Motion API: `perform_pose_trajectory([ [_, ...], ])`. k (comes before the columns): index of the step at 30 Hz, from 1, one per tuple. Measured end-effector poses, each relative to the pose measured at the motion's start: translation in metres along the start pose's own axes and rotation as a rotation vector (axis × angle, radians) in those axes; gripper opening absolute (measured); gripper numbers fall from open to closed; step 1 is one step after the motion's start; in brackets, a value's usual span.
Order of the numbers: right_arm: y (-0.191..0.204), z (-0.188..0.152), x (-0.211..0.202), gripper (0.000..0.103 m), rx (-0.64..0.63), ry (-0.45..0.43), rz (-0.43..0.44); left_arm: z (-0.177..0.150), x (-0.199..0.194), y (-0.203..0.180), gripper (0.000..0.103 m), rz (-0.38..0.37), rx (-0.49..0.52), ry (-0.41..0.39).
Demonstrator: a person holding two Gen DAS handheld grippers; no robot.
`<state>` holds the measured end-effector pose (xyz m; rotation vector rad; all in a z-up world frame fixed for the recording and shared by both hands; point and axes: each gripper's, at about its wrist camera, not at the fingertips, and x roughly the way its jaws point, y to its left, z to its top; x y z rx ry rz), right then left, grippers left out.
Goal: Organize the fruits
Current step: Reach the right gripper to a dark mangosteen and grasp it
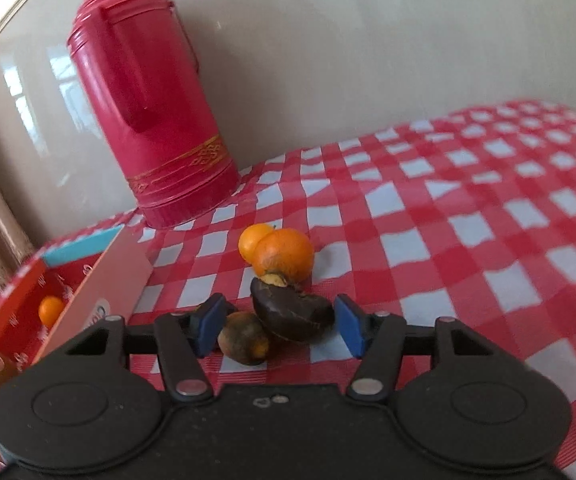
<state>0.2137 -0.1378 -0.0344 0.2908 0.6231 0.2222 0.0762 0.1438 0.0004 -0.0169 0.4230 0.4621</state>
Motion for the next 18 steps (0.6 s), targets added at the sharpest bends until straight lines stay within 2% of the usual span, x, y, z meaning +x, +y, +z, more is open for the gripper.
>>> perform_pose_trajectory([
  [3,-0.001,-0.001,-0.002,0.047,0.006,-0.005,0.014,0.000,0.000,0.001,0.102,-0.001,-0.004,-0.001],
  [6,-0.001,-0.001,-0.008,0.036,-0.017,-0.030,0.001,0.001,0.000,0.000,0.102,-0.006,-0.008,-0.003],
  [9,-0.005,-0.001,-0.010,0.037,-0.018,-0.025,0.000,0.001,-0.001,-0.002,0.102,-0.011,-0.006,-0.002],
  [11,-0.009,0.000,-0.007,0.052,-0.023,-0.018,-0.010,0.000,-0.002,-0.003,0.102,-0.013,-0.005,-0.003],
  [12,-0.011,0.001,-0.006,0.067,-0.022,-0.007,-0.013,0.000,-0.002,-0.004,0.102,-0.014,-0.004,-0.002],
  [13,-0.014,0.001,-0.005,0.068,-0.007,0.003,-0.012,0.000,-0.002,-0.005,0.102,-0.015,-0.001,-0.002],
  [14,-0.018,0.001,-0.004,0.066,0.023,0.007,0.002,0.000,-0.002,-0.006,0.102,-0.014,0.005,-0.002],
  [16,-0.019,0.003,-0.004,0.047,0.031,0.004,0.007,0.000,-0.002,-0.007,0.102,-0.012,0.007,-0.003],
  [18,-0.019,0.004,-0.004,0.044,0.036,0.010,0.016,0.000,-0.001,-0.008,0.102,-0.013,0.003,0.000],
])
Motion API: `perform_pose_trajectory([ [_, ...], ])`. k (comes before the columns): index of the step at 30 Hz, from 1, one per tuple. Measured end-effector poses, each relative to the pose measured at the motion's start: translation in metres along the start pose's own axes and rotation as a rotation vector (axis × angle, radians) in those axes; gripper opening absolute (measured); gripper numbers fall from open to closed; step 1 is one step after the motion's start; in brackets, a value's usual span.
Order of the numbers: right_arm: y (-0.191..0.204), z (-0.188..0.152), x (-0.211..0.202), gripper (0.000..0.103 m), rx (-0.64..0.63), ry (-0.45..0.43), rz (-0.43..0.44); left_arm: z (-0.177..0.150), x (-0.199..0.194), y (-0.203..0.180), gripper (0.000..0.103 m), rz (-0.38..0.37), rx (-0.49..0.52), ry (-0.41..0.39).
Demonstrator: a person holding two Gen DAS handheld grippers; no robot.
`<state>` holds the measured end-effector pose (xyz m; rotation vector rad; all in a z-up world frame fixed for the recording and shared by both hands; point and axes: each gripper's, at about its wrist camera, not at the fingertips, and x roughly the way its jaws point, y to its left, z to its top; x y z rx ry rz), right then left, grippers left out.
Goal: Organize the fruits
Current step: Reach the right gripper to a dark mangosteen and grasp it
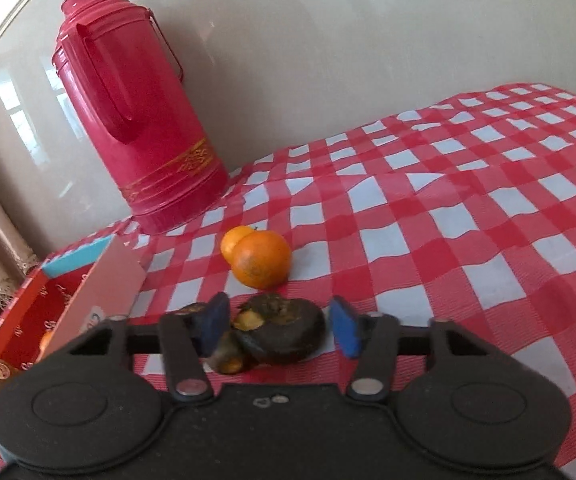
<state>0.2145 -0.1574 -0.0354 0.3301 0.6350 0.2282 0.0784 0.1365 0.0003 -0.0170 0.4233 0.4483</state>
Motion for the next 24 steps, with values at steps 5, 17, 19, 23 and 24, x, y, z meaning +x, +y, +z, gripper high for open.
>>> perform_pose_trajectory([
  [5,-0.001,-0.001,-0.004,0.045,-0.012,-0.006,-0.019,0.000,-0.001,-0.004,0.102,-0.007,0.008,-0.003],
  [17,0.007,-0.008,-0.004,0.046,-0.178,0.027,-0.086,0.001,-0.002,-0.007,0.102,-0.012,0.005,-0.001],
  [19,0.009,-0.008,-0.004,0.039,-0.179,0.017,-0.087,0.001,-0.002,-0.007,0.102,-0.012,0.007,-0.003],
  [23,0.014,-0.008,-0.007,0.039,-0.196,0.010,-0.095,0.001,-0.003,-0.004,0.102,-0.007,0.004,-0.005],
  [24,0.016,-0.007,-0.009,0.038,-0.196,0.000,-0.091,0.001,-0.004,-0.002,0.102,-0.007,0.000,-0.006],
])
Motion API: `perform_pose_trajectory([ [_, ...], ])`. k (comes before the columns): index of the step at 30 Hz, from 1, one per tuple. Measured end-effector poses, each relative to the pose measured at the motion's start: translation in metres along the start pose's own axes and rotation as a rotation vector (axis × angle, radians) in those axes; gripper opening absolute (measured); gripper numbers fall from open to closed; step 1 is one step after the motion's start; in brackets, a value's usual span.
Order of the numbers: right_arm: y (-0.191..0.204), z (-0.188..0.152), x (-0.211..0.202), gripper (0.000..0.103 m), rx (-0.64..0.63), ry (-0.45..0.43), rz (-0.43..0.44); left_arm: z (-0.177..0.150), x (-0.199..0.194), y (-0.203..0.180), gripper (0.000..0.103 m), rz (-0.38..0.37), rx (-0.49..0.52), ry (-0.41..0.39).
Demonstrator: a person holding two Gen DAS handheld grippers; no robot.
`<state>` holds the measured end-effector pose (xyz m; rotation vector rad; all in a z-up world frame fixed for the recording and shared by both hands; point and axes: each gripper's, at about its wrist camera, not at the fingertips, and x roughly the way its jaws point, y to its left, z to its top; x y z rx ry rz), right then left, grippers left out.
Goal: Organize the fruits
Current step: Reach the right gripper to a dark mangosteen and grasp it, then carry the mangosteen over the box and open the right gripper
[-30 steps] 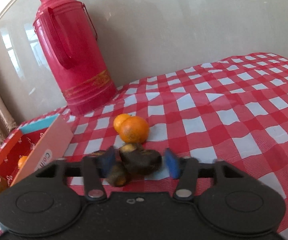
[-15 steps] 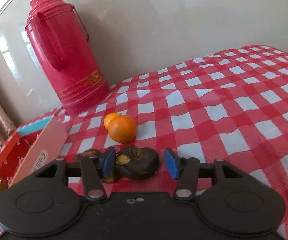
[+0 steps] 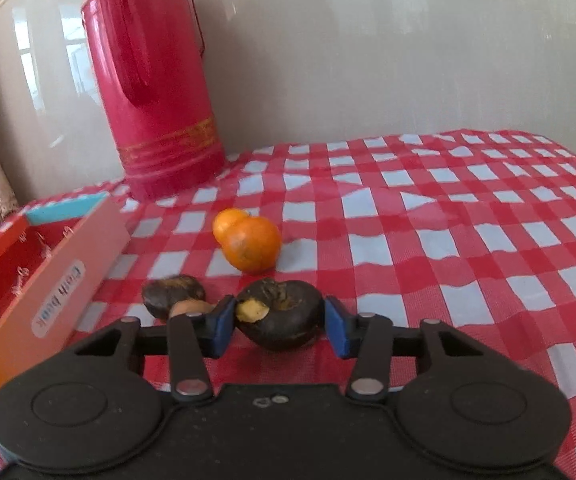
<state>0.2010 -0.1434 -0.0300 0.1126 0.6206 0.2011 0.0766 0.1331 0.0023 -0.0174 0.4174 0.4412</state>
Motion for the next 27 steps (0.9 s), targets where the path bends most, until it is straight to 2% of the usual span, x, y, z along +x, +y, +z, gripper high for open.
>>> perform_pose_trajectory([
  [6,0.021,0.012,-0.020,0.038,-0.023,-0.074,0.027,0.000,-0.005,0.013,0.102,0.008,-0.009,-0.009],
  [13,0.069,0.014,-0.036,0.038,-0.090,-0.129,0.120,-0.001,-0.011,0.047,0.102,0.047,-0.034,-0.009],
  [24,0.156,-0.005,-0.039,0.039,-0.224,-0.125,0.252,-0.008,-0.018,0.105,0.102,0.123,-0.088,0.016],
  [26,0.168,-0.011,-0.040,0.042,-0.252,-0.121,0.274,-0.010,-0.018,0.109,0.102,0.126,-0.085,0.020],
  [27,0.173,-0.014,-0.041,0.063,-0.275,-0.125,0.286,-0.011,-0.019,0.110,0.102,0.127,-0.085,0.019],
])
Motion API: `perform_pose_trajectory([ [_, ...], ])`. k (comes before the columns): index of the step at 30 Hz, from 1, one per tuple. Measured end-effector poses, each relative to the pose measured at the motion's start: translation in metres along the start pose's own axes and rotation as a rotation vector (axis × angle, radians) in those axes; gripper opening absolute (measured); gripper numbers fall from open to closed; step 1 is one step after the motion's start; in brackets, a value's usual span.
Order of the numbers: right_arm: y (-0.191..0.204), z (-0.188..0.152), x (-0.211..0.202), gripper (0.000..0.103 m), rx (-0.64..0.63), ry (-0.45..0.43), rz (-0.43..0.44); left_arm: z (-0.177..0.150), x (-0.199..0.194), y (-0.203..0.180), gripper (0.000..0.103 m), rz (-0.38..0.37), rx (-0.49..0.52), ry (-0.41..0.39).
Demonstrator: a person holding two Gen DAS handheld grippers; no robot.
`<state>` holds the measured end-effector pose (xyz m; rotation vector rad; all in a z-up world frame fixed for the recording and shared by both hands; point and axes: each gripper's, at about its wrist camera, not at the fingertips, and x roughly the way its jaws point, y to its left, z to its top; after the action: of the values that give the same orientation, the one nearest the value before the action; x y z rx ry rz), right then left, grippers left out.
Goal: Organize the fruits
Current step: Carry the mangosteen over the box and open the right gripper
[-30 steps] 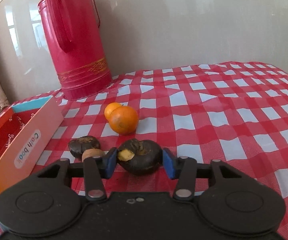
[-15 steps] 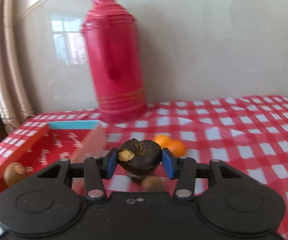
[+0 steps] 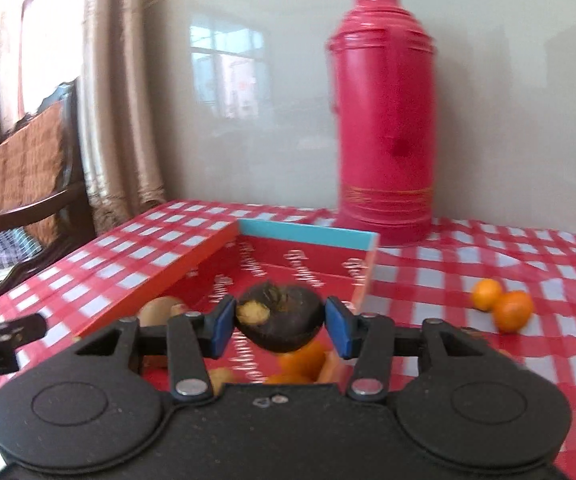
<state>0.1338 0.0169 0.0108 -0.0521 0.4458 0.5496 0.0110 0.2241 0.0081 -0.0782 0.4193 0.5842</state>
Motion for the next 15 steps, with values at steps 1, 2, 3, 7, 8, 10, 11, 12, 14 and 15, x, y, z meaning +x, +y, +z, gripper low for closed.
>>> perform_pose_trajectory([
  [1,0.006,-0.001,-0.003,0.081,-0.024,-0.018,-0.003,0.000,-0.001,0.002,0.102,-0.003,-0.002,-0.002],
  [2,0.009,-0.001,-0.009,0.082,-0.044,-0.059,-0.017,0.000,-0.001,0.002,0.102,-0.006,-0.003,-0.003],
  [3,0.011,-0.001,-0.015,0.080,-0.060,-0.094,-0.027,-0.001,-0.002,0.002,0.102,-0.006,-0.002,-0.006],
  [7,-0.006,0.004,-0.031,0.082,-0.038,-0.162,-0.069,0.000,-0.005,-0.004,0.102,-0.018,-0.001,-0.011],
  [8,-0.016,0.005,-0.035,0.083,-0.018,-0.175,-0.087,0.000,-0.005,-0.006,0.102,-0.024,-0.001,-0.015],
  [10,-0.036,0.005,-0.041,0.085,0.030,-0.184,-0.133,0.001,-0.007,-0.014,0.102,-0.038,0.004,-0.018],
  [11,-0.047,0.005,-0.044,0.085,0.061,-0.188,-0.152,0.001,-0.008,-0.018,0.102,-0.045,0.007,-0.020],
  [12,-0.059,0.004,-0.048,0.087,0.092,-0.193,-0.168,0.002,-0.008,-0.023,0.102,-0.052,0.011,-0.023],
  [14,-0.079,0.001,-0.053,0.087,0.130,-0.186,-0.202,0.002,-0.010,-0.035,0.102,-0.070,0.020,-0.023],
  [15,-0.088,0.000,-0.055,0.087,0.147,-0.182,-0.222,0.002,-0.010,-0.040,0.102,-0.078,0.022,-0.027],
])
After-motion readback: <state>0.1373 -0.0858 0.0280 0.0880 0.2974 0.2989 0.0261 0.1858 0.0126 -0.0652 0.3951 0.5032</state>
